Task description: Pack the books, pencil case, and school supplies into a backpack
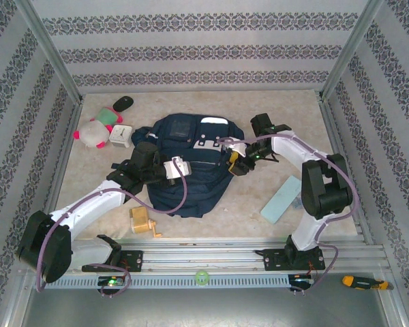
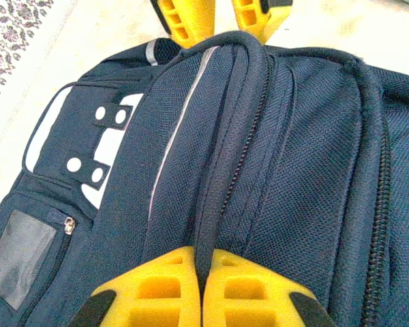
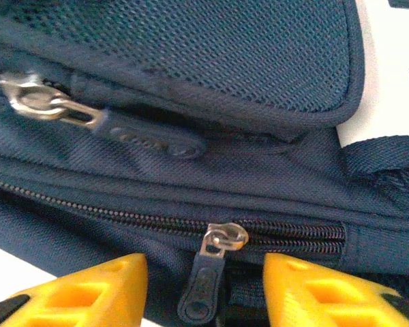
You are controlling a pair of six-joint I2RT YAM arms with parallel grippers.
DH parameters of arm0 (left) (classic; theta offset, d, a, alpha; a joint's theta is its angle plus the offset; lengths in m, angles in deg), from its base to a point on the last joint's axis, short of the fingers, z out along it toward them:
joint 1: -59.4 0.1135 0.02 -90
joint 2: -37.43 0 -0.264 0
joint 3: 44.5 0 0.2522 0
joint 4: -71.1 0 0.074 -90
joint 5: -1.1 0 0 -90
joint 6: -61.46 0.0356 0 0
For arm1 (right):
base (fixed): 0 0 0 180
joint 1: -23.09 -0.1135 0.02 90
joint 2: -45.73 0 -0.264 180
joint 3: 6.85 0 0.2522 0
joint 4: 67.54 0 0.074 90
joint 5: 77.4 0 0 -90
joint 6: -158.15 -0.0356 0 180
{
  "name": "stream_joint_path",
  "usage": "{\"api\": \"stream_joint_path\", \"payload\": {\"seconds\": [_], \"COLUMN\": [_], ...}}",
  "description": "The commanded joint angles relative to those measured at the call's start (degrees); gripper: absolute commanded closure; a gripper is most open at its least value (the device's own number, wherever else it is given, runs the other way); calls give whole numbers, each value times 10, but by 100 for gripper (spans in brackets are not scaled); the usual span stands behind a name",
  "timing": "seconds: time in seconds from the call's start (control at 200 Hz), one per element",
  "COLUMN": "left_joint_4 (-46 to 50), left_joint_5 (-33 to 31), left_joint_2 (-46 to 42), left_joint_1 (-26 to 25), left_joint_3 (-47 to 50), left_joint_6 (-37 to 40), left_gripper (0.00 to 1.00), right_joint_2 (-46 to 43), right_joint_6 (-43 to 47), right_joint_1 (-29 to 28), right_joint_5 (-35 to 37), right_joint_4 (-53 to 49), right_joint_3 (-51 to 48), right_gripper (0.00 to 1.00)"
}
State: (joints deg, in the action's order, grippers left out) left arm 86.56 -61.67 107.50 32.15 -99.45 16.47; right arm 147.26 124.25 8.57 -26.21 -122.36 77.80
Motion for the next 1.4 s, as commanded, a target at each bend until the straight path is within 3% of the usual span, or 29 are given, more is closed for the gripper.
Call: {"api": "stream_joint_path", "payload": {"seconds": [0.0,0.24,0.47,0.53,0.6,0.86,1.01,1.185,1.4], "left_joint_4": [-36,-48,-57,-59,-60,-71,-73,-72,-72], "left_joint_5": [21,-20,-13,-11,-12,-13,-17,-35,-130], "left_joint_2": [-3,7,7,5,3,2,0,4,24], "left_joint_1": [6,6,6,6,6,5,6,5,-21], "left_joint_3": [-13,-12,-12,-11,-8,-7,-6,-9,-19], "left_joint_6": [2,4,0,-2,-2,-8,-9,-17,-38], "left_gripper": [100,100,100,100,100,100,100,100,100], "right_joint_2": [16,-17,-8,1,6,13,12,-15,-86], "right_joint_6": [8,-14,-60,-71,-85,-92,-91,-92,-121], "right_joint_1": [-6,-7,-6,-6,-7,-9,-15,-16,-17], "right_joint_5": [-33,-54,-54,-52,-41,-28,28,54,-10], "right_joint_4": [-54,-81,-38,-33,-22,-21,-19,-19,-20], "right_joint_3": [28,12,5,9,8,3,-5,-15,-30], "right_gripper": [58,73,85,84,75,76,68,96,100]}}
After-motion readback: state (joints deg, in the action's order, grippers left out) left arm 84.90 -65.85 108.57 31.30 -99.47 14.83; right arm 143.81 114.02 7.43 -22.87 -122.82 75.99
